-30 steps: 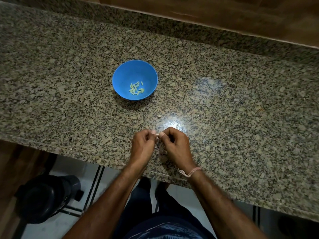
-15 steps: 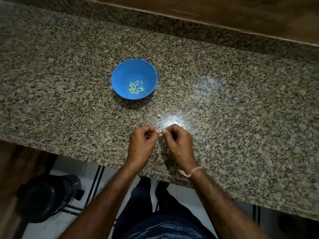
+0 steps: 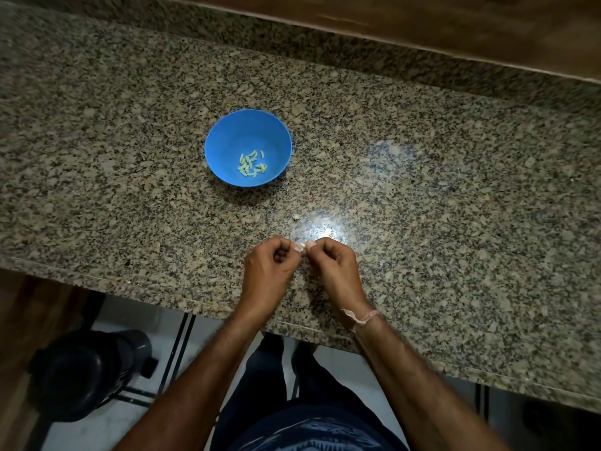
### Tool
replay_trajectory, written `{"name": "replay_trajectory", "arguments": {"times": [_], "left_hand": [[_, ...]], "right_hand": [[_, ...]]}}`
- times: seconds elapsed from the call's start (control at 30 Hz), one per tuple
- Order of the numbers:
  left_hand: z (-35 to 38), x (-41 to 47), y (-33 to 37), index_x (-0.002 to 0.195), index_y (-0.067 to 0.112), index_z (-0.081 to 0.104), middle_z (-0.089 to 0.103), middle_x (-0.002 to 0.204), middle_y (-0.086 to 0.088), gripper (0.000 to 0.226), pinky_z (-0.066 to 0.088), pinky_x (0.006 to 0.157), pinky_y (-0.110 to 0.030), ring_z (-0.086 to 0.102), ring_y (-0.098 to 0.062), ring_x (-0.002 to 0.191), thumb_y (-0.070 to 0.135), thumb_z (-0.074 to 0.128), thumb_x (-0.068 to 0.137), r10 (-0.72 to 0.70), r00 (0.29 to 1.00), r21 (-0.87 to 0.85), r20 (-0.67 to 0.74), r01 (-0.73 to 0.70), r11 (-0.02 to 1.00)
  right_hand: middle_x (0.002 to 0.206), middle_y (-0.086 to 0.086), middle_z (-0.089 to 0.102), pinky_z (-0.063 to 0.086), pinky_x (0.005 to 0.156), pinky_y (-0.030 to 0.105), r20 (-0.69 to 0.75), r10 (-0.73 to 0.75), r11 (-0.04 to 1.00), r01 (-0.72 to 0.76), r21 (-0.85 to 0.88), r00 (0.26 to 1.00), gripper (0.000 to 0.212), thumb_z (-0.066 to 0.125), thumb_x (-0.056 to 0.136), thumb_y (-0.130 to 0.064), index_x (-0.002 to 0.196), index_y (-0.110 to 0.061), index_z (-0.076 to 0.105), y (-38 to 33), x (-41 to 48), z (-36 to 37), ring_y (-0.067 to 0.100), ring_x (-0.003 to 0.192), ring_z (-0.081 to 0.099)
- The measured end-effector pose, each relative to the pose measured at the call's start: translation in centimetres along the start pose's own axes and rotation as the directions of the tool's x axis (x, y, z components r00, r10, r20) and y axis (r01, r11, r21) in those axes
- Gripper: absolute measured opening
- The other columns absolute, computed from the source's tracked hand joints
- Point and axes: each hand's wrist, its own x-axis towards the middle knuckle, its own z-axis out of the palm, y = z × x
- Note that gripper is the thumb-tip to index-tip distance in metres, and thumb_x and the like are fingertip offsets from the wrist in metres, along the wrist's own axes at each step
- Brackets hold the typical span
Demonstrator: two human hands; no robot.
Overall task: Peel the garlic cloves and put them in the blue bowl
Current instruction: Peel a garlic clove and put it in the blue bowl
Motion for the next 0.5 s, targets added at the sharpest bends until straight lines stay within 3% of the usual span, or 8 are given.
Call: {"name": "replay_trajectory", "arguments": {"times": [0.13, 0.23, 0.33, 0.43, 0.5], "left_hand": [[0.61, -0.51, -0.36, 0.092, 0.019, 0.071, 0.070, 0.083, 0.006, 0.005, 0.046, 0.062, -0.010, 0.064, -0.005, 0.075, 0.023, 0.070, 0.095, 0.066, 0.997, 0.163, -0.037, -0.059, 0.985], [0.76, -0.24, -0.72, 0.100, 0.021, 0.073, 0.071, 0.087, 0.009, 0.008, 0.049, 0.065, -0.011, 0.066, -0.006, 0.079, 0.016, 0.071, 0.094, 0.031, 0.994, 0.135, -0.103, -0.017, 0.991], [0.59, 0.05, -0.48, 0.108, 0.022, 0.076, 0.075, 0.094, 0.011, 0.012, 0.057, 0.073, -0.018, 0.070, -0.002, 0.086, 0.019, 0.069, 0.099, 0.059, 0.995, 0.072, -0.077, -0.054, 0.996], [0.26, 0.17, -0.26, 0.102, 0.020, 0.076, 0.074, 0.091, 0.011, 0.007, 0.054, 0.072, -0.011, 0.068, 0.002, 0.085, 0.018, 0.071, 0.097, 0.090, 0.995, 0.071, -0.037, -0.087, 0.994], [0.07, 0.30, -0.29, 0.098, 0.020, 0.075, 0.073, 0.087, 0.011, 0.004, 0.051, 0.068, -0.009, 0.067, 0.002, 0.083, 0.020, 0.071, 0.097, 0.093, 0.995, 0.109, -0.038, -0.088, 0.990]], "right_hand": [[0.070, -0.002, 0.063, 0.044, 0.052, 0.019, 0.014, 0.098, 0.986, -0.099, 0.137, 0.995, 0.021, 0.064, 0.102, -0.019, 0.085, -0.007, 0.068, -0.18, 0.21, 0.00, 0.007, 0.058, 0.053], [0.072, 0.003, 0.062, 0.043, 0.050, 0.019, 0.033, 0.119, 0.987, -0.122, 0.109, 0.992, 0.024, 0.063, 0.102, -0.020, 0.094, 0.002, 0.069, -0.30, 0.38, -0.15, 0.008, 0.057, 0.053], [0.070, 0.002, 0.060, 0.040, 0.050, 0.021, 0.089, 0.157, 0.981, -0.166, 0.099, 0.984, 0.022, 0.062, 0.103, -0.020, 0.093, -0.001, 0.069, -0.36, 0.37, -0.36, 0.008, 0.056, 0.050], [0.068, -0.001, 0.059, 0.039, 0.053, 0.022, 0.138, 0.214, 0.968, -0.229, 0.107, 0.967, 0.019, 0.059, 0.104, -0.017, 0.090, -0.006, 0.066, -0.51, 0.24, -0.26, 0.009, 0.058, 0.048], [0.069, -0.002, 0.056, 0.039, 0.051, 0.020, 0.146, 0.182, 0.978, -0.195, 0.079, 0.972, 0.021, 0.058, 0.104, -0.018, 0.090, -0.004, 0.063, -0.60, 0.16, -0.12, 0.008, 0.057, 0.047]]}}
